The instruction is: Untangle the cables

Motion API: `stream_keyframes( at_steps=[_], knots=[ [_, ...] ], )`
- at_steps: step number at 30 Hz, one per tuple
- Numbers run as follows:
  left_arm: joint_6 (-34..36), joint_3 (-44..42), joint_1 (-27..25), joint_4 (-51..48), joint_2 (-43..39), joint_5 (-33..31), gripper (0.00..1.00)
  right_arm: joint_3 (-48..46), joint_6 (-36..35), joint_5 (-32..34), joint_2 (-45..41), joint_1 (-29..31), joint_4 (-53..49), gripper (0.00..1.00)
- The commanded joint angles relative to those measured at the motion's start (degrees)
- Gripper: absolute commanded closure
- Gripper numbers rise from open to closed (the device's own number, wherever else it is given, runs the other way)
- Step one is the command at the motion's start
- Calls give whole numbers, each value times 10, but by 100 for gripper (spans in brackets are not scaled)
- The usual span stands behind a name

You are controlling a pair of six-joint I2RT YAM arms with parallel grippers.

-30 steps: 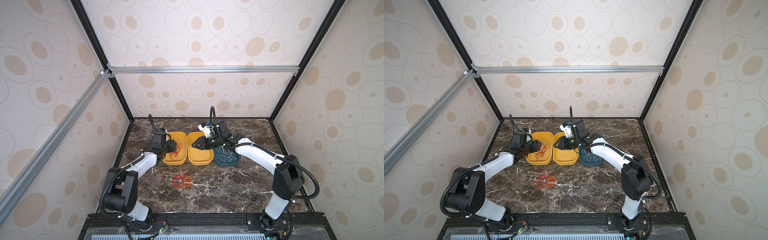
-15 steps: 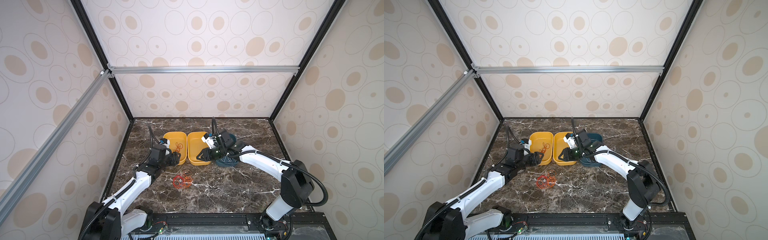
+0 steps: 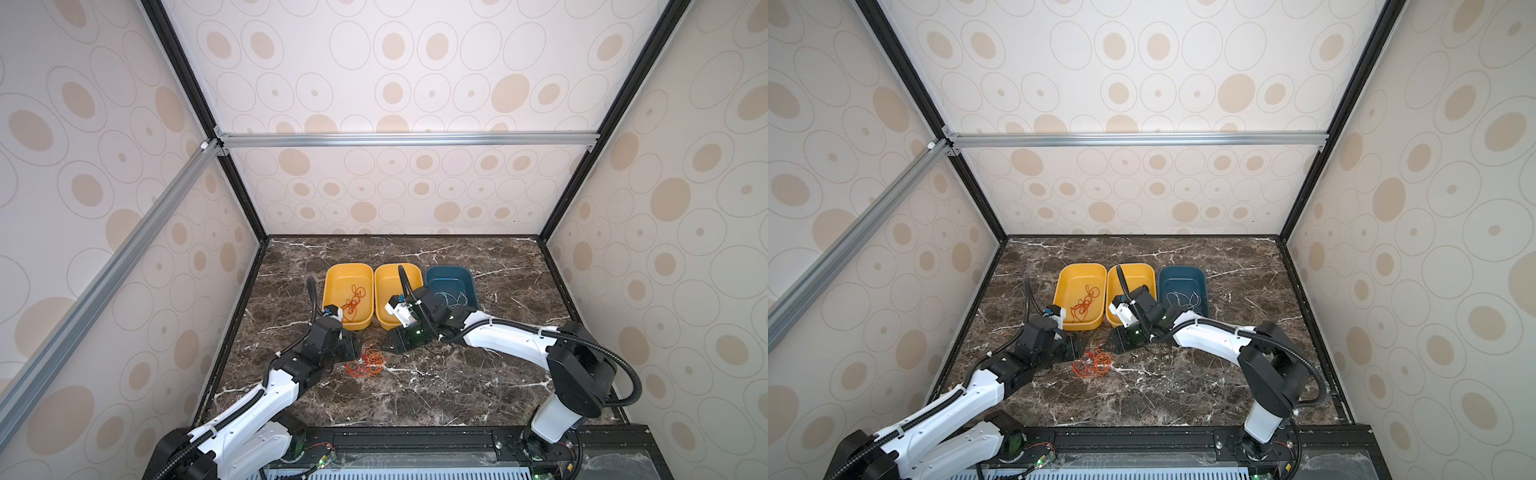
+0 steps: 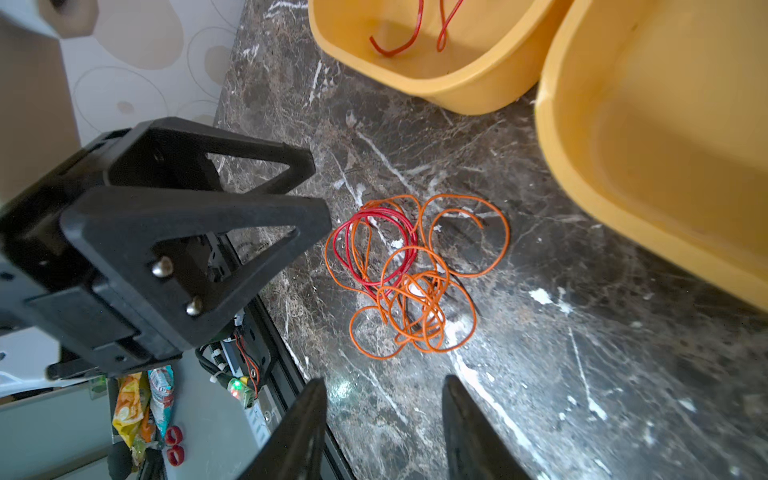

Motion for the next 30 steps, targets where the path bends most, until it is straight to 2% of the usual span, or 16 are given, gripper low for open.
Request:
stream_keyframes(
  at_steps=[1,11,15,18,20,23,30],
  knots=[
    [-30,-14,-18,-24,-8,-30,39,0,4,23,27,17,22,53],
    [-53,-63,-37,-2,-2,-34,39,10,15,46,91,38,44,58],
    [-56,-76,-39,25,11,-25,39,12,16,61,98,38,42,70],
    [-61,-89,-40,51,22,-16,41,12,10,73,97,38,34,84],
    [-61,-96,-41,66,30,-15,44,10,4,82,93,38,29,92],
    [-59,-100,-41,87,43,-10,51,4,-7,98,78,38,15,98],
    [-57,-94,-45,116,75,-9,71,-29,-23,145,24,37,-20,100]
  ],
)
